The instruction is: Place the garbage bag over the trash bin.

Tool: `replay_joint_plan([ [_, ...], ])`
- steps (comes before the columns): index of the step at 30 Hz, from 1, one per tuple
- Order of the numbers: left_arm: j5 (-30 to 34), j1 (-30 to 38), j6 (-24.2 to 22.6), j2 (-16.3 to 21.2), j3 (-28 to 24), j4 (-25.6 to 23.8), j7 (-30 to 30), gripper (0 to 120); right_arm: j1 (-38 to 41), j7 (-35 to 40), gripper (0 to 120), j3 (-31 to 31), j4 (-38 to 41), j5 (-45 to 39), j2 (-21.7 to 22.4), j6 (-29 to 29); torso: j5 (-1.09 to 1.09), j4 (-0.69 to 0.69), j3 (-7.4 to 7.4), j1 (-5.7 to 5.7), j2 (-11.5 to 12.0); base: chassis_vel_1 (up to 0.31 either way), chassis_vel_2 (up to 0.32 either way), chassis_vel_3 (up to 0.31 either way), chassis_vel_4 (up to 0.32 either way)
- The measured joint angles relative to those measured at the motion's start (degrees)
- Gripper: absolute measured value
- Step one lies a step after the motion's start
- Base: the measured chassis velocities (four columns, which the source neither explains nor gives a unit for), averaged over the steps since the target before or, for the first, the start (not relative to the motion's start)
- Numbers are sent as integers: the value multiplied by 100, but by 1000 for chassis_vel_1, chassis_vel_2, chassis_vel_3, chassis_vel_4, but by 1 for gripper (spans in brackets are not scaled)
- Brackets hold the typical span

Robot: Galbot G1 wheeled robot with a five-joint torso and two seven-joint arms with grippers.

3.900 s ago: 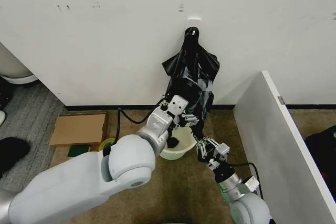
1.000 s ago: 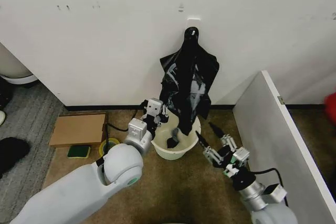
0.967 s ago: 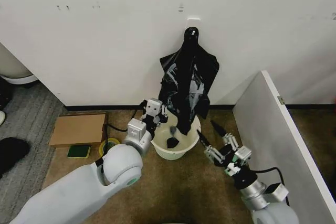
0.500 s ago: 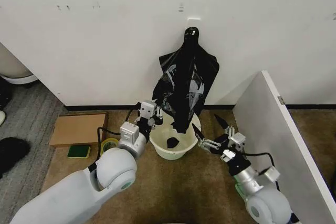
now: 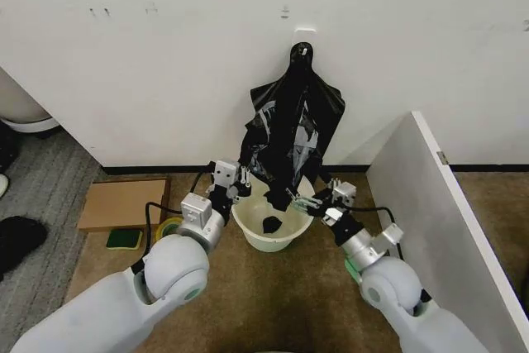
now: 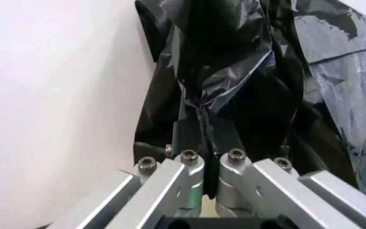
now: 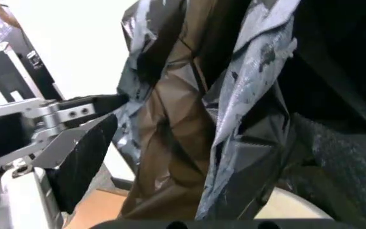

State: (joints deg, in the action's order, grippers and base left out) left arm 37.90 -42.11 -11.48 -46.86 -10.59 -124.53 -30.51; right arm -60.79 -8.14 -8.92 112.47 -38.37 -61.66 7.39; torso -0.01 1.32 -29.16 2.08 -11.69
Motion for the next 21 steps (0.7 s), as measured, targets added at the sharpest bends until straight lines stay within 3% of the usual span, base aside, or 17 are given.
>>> replay_joint_plan([
  [5,-21,-132,-3,43,113,-69,28,0,170,243,91,119,-86,-38,-106,-28,0,0,0,0,0,0,0,0,0],
  [21,-58,-425,-15,66,418,-274,67,0,158,416,32,34,47,-109,-127,-66,1,0,0,-1,0,0,0,0,0],
])
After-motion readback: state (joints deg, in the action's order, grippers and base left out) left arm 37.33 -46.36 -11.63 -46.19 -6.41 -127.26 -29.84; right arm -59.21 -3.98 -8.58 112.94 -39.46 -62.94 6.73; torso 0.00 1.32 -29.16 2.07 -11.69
